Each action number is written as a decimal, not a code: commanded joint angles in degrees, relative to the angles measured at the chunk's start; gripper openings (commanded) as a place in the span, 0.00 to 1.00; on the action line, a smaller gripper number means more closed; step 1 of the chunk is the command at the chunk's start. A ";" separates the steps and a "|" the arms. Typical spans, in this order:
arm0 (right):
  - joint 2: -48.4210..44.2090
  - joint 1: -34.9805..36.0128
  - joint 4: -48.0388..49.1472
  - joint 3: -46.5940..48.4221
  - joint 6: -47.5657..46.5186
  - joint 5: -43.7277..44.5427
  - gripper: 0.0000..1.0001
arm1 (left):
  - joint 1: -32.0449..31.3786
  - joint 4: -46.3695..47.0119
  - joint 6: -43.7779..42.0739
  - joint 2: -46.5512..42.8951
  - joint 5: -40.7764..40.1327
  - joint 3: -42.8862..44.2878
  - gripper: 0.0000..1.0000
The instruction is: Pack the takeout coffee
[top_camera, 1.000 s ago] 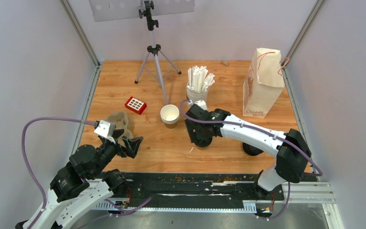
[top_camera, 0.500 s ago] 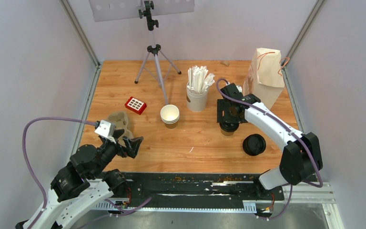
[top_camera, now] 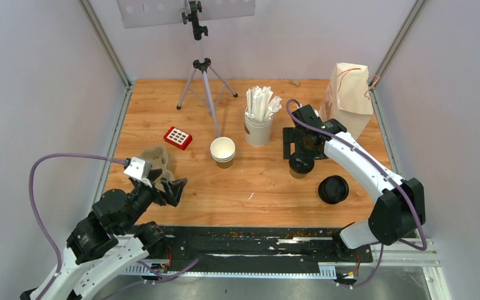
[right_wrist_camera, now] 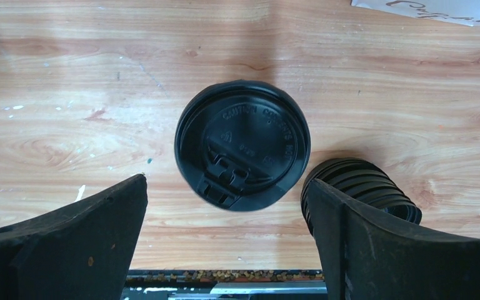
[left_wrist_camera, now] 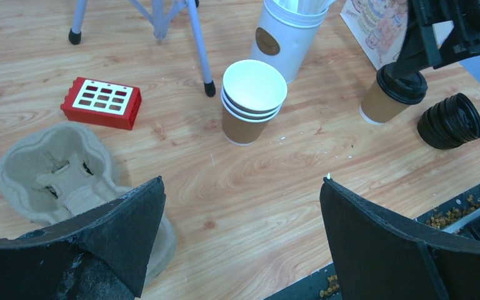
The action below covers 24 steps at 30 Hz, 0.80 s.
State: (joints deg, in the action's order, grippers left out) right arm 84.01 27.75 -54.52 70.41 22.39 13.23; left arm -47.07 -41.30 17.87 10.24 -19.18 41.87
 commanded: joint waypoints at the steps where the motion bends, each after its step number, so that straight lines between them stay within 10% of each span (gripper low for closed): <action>1: -5.21 -0.07 -4.22 3.56 1.25 -3.30 0.99 | 0.14 0.89 0.45 2.08 -3.66 0.10 1.00; 16: -25.55 3.40 3.64 -8.54 1.92 -21.76 0.93 | 0.70 2.64 -3.21 37.60 -7.63 14.51 0.96; 24: -30.30 3.38 5.93 -10.63 2.48 -24.63 0.93 | 13.36 8.82 -1.44 54.20 11.94 21.31 0.77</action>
State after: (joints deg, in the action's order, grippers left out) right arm 55.31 31.00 -52.42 60.05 23.55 -8.62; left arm -38.39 -37.74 16.29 59.37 -17.65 59.27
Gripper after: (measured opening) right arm 0.931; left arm 0.808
